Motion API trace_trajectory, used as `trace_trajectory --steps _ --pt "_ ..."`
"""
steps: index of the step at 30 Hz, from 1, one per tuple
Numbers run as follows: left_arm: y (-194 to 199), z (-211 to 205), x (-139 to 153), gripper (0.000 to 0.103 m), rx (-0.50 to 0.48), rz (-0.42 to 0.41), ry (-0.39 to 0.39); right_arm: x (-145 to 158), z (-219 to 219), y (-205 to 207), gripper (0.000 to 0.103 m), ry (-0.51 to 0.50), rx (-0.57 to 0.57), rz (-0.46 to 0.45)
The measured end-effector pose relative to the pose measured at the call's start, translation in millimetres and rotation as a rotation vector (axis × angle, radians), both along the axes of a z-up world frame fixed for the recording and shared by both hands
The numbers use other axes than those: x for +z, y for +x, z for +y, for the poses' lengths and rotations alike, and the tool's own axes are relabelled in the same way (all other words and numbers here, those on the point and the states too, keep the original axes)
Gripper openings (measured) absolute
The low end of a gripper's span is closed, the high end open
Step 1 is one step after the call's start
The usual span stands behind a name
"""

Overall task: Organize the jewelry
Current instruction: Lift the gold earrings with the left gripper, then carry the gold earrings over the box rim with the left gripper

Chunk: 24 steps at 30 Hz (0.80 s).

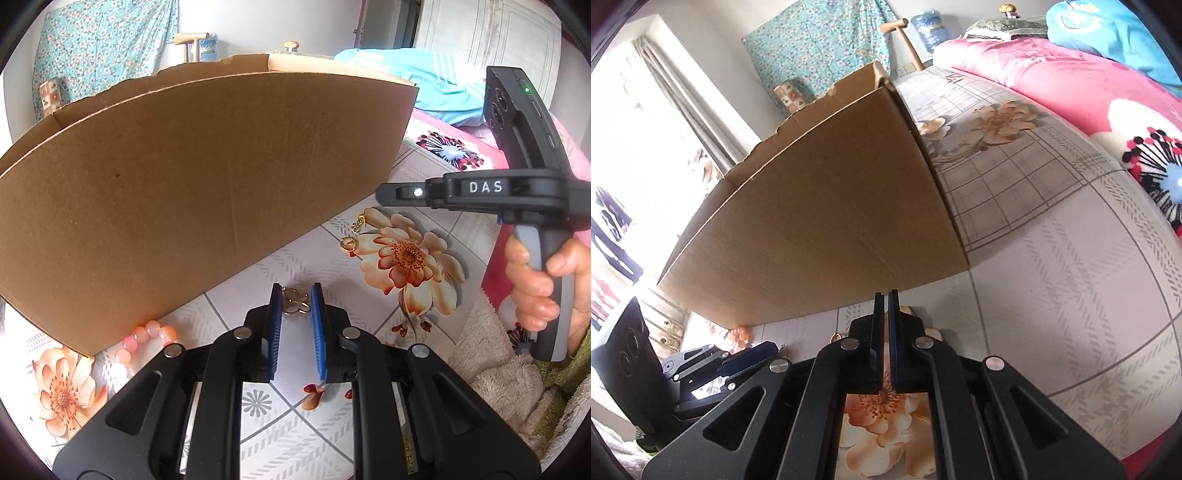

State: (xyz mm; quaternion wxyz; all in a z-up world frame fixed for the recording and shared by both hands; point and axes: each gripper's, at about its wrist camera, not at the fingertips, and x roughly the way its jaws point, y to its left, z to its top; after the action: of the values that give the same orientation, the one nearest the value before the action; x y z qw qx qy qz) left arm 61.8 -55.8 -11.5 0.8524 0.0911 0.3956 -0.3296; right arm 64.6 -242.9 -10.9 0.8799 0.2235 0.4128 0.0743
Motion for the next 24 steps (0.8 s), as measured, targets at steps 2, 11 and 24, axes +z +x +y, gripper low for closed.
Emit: trace_trajectory --steps 2,11,24 --pt "0 0 0 0.014 0.001 0.001 -0.002 2 -1 -4 0.002 -0.010 -0.009 -0.006" --pt "0 0 0 0.014 0.002 0.000 0.000 -1 20 10 0.018 -0.104 0.077 0.015" --pt "-2 -4 -1 0.014 0.001 -0.019 0.010 5 55 6 0.003 -0.417 0.159 -0.041"
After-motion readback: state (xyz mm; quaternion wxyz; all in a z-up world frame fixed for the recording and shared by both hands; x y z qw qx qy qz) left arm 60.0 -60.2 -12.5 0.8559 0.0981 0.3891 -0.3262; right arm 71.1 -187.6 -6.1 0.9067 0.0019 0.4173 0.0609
